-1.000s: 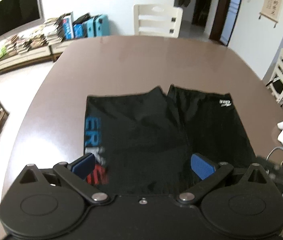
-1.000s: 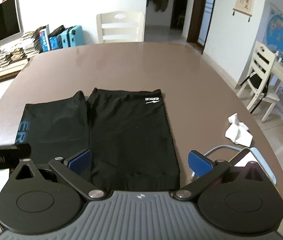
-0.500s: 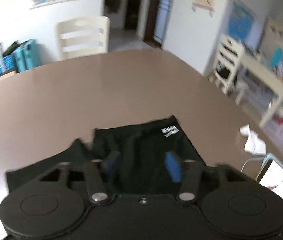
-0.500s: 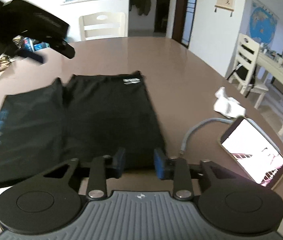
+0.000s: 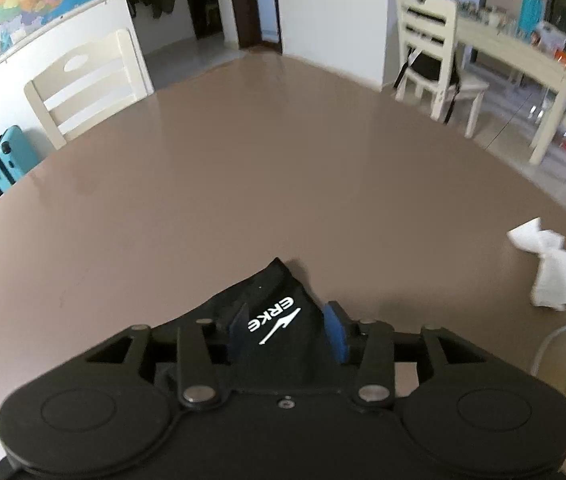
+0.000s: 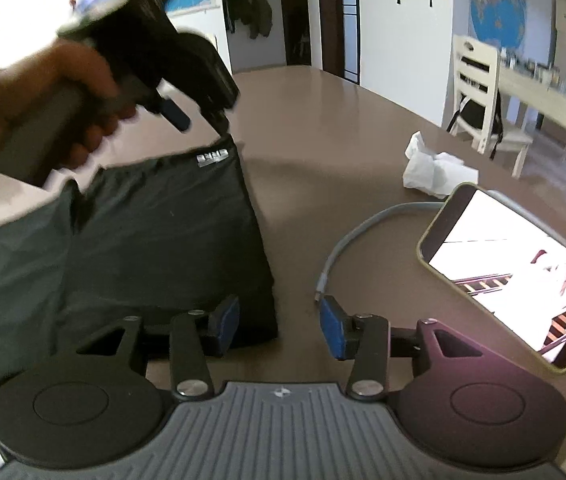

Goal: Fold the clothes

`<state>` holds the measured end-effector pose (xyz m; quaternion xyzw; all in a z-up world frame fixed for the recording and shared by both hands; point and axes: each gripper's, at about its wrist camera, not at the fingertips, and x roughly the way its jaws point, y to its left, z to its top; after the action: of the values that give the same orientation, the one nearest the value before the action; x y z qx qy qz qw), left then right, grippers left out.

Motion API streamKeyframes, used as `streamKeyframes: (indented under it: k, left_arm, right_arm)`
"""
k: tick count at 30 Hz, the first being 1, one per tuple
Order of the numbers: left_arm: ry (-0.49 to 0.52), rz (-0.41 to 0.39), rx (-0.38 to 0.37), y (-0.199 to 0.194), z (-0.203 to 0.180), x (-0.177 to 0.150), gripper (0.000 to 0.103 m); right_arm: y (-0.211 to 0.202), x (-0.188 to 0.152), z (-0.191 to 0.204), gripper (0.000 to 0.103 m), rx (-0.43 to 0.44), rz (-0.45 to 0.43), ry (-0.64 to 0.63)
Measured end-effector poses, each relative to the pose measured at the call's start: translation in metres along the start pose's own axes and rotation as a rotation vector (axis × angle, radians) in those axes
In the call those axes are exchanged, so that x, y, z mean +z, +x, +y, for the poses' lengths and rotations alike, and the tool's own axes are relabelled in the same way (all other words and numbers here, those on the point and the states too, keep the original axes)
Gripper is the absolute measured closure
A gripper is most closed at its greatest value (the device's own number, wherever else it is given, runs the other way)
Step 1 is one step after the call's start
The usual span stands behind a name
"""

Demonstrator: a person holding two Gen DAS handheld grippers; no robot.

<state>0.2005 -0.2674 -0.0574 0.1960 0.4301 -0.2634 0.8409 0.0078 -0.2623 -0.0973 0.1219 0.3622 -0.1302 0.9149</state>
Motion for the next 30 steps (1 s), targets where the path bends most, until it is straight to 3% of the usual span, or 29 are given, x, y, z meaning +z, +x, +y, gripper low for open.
streamKeyframes:
  k: [5,7,11,14,15,16,18,24,30]
  left_arm:
    - [-0.008,0.038,0.021,0.021,0.002,0.002,0.058]
    - [-0.006,0.042,0.023,0.026,0.002,0.004,0.051]
    - [-0.003,0.049,0.038,0.035,-0.001,0.006,0.047]
    - [-0.065,0.058,0.029,0.042,0.006,0.005,0.058]
    - [-0.084,0.054,0.023,0.042,0.008,0.005,0.065]
    - [-0.104,0.049,0.017,0.043,0.011,0.004,0.079]
    - [-0.136,0.051,0.001,0.042,0.017,0.005,0.094]
    - [-0.193,0.021,-0.085,0.025,0.046,0.005,0.095]
    - [-0.227,-0.114,-0.155,-0.036,0.101,-0.004,0.095]
  right_arm:
    - [0.012,-0.002,0.007,0.058,0.000,0.017,-0.025]
    - [0.015,-0.003,0.007,0.058,0.009,0.024,-0.008]
    - [0.016,-0.005,0.008,0.067,0.029,0.021,-0.003]
    - [0.015,-0.006,0.011,0.075,0.033,0.014,-0.011]
    - [0.015,-0.006,0.011,0.077,0.039,0.012,-0.008]
    - [0.015,-0.005,0.011,0.082,0.041,0.012,-0.008]
    - [0.014,-0.004,0.010,0.090,0.052,0.013,-0.005]
    - [-0.009,0.013,0.010,0.093,0.140,-0.024,0.009]
    - [-0.046,0.030,0.034,0.093,0.298,-0.079,-0.030]
